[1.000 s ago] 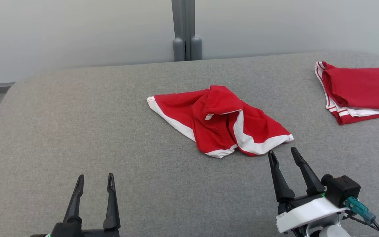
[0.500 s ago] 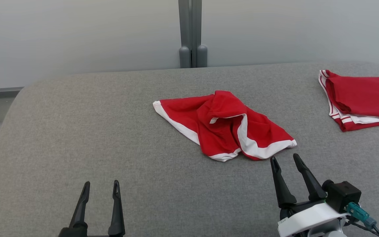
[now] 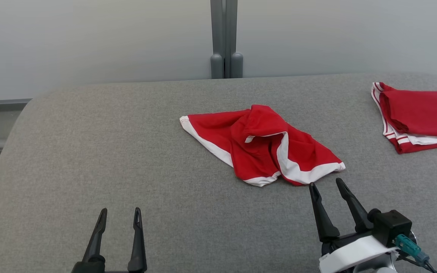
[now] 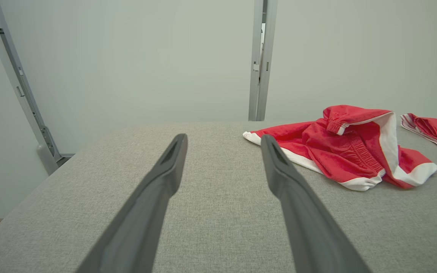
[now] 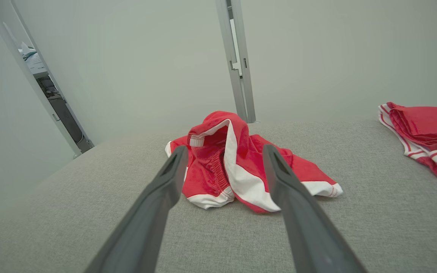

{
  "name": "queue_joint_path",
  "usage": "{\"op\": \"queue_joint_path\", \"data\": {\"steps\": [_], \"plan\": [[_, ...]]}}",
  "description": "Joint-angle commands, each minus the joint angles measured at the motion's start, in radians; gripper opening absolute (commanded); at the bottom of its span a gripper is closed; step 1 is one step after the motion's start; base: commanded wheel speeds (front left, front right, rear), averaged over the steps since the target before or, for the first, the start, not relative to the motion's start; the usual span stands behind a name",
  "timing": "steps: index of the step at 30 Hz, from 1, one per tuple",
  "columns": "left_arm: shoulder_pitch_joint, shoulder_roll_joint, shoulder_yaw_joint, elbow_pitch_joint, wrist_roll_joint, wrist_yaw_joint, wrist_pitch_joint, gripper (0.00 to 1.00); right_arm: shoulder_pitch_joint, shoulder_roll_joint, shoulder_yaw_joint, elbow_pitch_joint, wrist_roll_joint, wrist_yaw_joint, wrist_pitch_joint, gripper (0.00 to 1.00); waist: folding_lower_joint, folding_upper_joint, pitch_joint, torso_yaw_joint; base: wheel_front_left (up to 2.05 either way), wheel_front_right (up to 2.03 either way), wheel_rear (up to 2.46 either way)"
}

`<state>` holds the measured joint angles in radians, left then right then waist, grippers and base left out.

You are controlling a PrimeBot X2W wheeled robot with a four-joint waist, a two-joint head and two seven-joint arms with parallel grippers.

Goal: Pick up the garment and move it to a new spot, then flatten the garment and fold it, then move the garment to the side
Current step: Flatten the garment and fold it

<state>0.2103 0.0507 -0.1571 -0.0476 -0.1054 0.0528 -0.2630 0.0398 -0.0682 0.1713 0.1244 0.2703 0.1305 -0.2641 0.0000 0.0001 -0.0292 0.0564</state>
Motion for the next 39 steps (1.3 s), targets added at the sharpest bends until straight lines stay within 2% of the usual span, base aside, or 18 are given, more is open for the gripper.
{"op": "queue_joint_path", "data": {"steps": [1,9,39], "plan": [[-0.002,0.000,0.004,-0.001,0.007,0.003,-0.002,1.00,0.014,-0.002,0.000,-0.002,-0.018,0.000,0.000,1.00,0.0000,-0.0001,-0.002,-0.001,0.00,0.00,0.00],[-0.005,0.000,0.004,0.003,0.011,-0.001,-0.002,1.00,0.022,0.002,-0.011,-0.005,-0.059,0.000,0.000,1.00,0.0000,-0.0001,-0.006,-0.003,0.00,0.00,0.00],[-0.007,0.000,-0.004,0.006,0.007,-0.001,-0.002,1.00,0.028,0.015,-0.048,-0.005,-0.049,0.000,0.000,1.00,0.0000,-0.0001,0.001,-0.008,0.00,0.00,0.00]]}}
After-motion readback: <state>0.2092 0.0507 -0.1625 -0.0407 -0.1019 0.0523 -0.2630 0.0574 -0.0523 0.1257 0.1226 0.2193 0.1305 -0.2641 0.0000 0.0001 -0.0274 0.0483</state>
